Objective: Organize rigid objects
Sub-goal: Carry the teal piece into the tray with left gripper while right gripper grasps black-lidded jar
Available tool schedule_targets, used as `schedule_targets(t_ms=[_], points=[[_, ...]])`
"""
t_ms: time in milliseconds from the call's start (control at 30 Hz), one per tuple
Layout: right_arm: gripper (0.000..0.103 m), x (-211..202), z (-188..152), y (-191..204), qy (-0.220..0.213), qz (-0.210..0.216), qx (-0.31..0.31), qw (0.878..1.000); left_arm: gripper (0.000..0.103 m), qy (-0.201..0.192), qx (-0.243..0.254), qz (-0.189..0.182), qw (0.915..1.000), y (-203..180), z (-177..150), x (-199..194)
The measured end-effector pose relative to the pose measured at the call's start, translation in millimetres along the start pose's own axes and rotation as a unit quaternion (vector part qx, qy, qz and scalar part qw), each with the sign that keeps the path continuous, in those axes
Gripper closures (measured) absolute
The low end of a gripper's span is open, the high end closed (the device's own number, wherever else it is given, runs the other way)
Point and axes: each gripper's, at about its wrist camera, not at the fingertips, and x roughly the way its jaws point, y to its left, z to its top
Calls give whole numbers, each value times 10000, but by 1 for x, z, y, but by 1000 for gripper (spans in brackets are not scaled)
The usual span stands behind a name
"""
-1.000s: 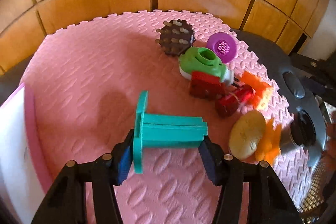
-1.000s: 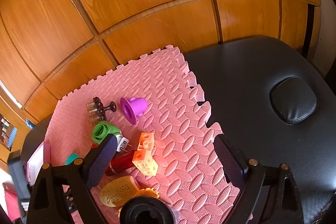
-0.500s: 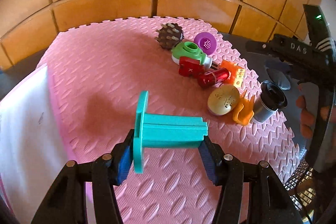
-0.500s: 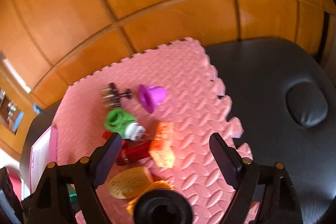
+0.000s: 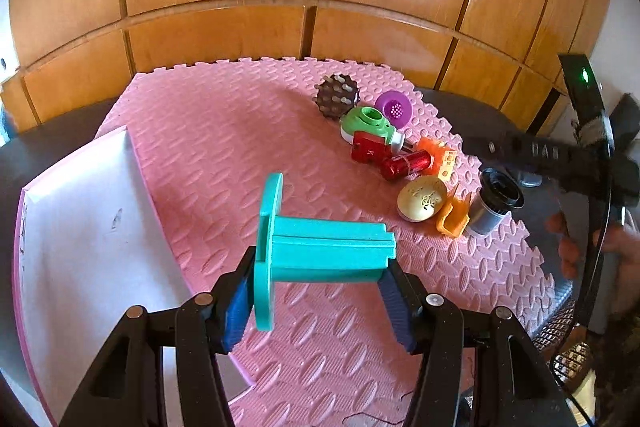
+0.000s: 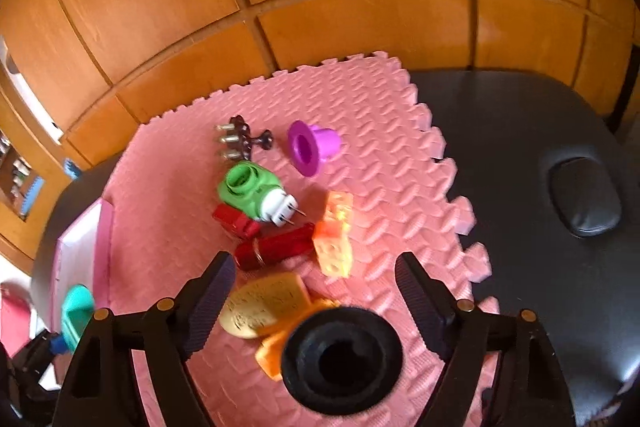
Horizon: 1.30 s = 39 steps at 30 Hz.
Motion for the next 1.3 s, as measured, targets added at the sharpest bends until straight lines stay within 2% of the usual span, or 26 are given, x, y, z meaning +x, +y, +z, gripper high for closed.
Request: schedule_targets(t_ms=[100,233,400,433,467,500,667,767,933,1067,1300], points=[[19,-3,-10,2,86,-323,-268,9991,45,-68,-117,-16,9999,9,-1,-8],[19,2,-20,0,260,-457,-369,9979,45,-158,-419,14,9990,33,-1,-19],[21,13,-29,3,488,-675,-510,9952,45,-247,-918,300,9950,82,-1,-34],[36,16,-30,2,537,-741,-503,9945,45,-257,-1031,415,9935,96,-3,-37],[56,19,-31,-2,607,-753,-412,9945,45,-257,-1165,581,9912,113,-4,-39],[59,20,-31,-5,631,-791,-324,9943,45,-243,-1262,691,9893,126,-6,-39],[59,19,-30,-15,610,-739,-84,9954,45,-64,-1790,1127,9774,192,-12,-34],[59,18,-30,-18,619,-621,81,9961,45,18,-1996,1243,9720,222,-10,-27],[59,16,-30,-18,584,-568,130,9966,45,-5,-2063,1264,9703,242,-3,-12],[59,14,-30,-17,479,-692,104,9964,45,71,-2127,1392,9671,258,3,3],[59,13,-29,-15,324,-710,-7,9969,44,66,-1998,1582,9670,263,13,18]])
